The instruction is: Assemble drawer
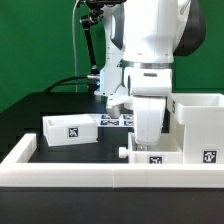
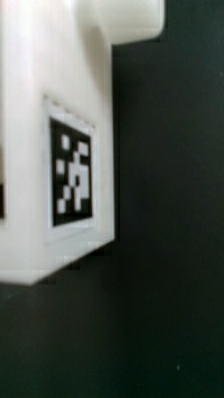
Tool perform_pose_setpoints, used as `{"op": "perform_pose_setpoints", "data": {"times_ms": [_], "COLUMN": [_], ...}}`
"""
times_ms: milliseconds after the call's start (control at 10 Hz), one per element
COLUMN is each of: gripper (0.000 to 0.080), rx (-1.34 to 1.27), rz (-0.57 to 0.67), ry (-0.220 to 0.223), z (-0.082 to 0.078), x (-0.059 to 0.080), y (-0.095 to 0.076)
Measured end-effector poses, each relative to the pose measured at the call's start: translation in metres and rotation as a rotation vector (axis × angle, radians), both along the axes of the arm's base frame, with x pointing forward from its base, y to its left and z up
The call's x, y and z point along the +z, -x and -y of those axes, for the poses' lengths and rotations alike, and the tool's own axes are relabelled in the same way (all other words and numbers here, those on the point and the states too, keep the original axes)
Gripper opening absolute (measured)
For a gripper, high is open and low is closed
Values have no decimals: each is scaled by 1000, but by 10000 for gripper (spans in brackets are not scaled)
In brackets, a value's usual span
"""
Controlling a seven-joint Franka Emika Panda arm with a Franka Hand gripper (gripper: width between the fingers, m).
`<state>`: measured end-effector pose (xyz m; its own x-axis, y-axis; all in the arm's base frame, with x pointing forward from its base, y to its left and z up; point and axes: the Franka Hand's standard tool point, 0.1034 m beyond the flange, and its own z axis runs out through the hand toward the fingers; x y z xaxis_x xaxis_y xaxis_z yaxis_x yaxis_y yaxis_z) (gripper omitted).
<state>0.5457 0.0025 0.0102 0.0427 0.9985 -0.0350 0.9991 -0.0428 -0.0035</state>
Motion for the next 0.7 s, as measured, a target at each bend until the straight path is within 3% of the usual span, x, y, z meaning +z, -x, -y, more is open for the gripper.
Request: {"op": "perform_pose_setpoints", "data": {"times_ms": [700], "gripper": [41], "rx": [16], "rz": [-9], "ry": [7], "z": [0], "x": [0], "y": [0]}}
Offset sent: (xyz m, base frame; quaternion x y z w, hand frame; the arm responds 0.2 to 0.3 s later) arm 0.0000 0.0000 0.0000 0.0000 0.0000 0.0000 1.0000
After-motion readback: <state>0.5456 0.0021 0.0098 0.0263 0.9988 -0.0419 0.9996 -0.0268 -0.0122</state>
